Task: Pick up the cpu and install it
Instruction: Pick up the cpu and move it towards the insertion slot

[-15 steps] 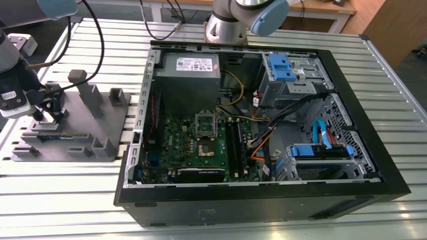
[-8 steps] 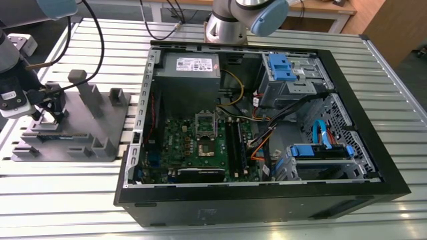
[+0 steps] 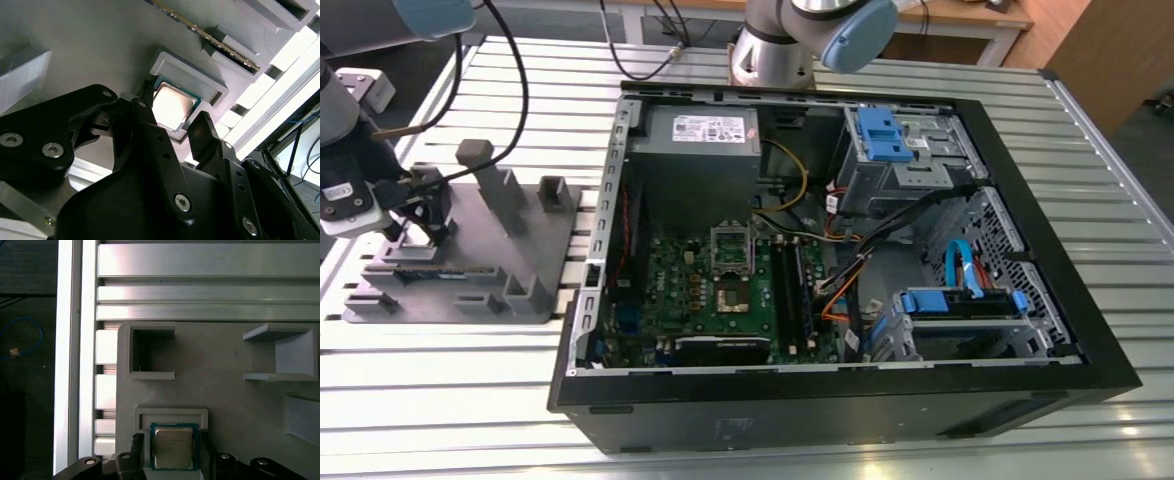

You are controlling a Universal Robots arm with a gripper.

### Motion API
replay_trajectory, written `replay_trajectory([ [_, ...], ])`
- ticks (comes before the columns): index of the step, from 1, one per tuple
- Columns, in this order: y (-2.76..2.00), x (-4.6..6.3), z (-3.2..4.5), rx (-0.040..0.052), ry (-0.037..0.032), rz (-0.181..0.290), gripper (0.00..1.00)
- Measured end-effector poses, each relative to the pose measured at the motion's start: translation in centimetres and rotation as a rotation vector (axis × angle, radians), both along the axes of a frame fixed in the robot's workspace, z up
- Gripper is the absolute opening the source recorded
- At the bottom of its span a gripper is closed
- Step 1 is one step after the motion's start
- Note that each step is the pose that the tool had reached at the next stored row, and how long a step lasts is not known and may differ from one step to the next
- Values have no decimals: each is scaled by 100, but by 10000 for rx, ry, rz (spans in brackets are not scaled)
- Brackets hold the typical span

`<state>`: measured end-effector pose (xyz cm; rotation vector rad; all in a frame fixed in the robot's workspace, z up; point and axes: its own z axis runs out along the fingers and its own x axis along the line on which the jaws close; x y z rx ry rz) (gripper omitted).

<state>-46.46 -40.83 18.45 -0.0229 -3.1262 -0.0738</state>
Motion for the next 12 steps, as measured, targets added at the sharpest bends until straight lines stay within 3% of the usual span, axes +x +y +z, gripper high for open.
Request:
replay_trajectory([
  [12, 0, 13, -6, 0, 0, 186, 54],
])
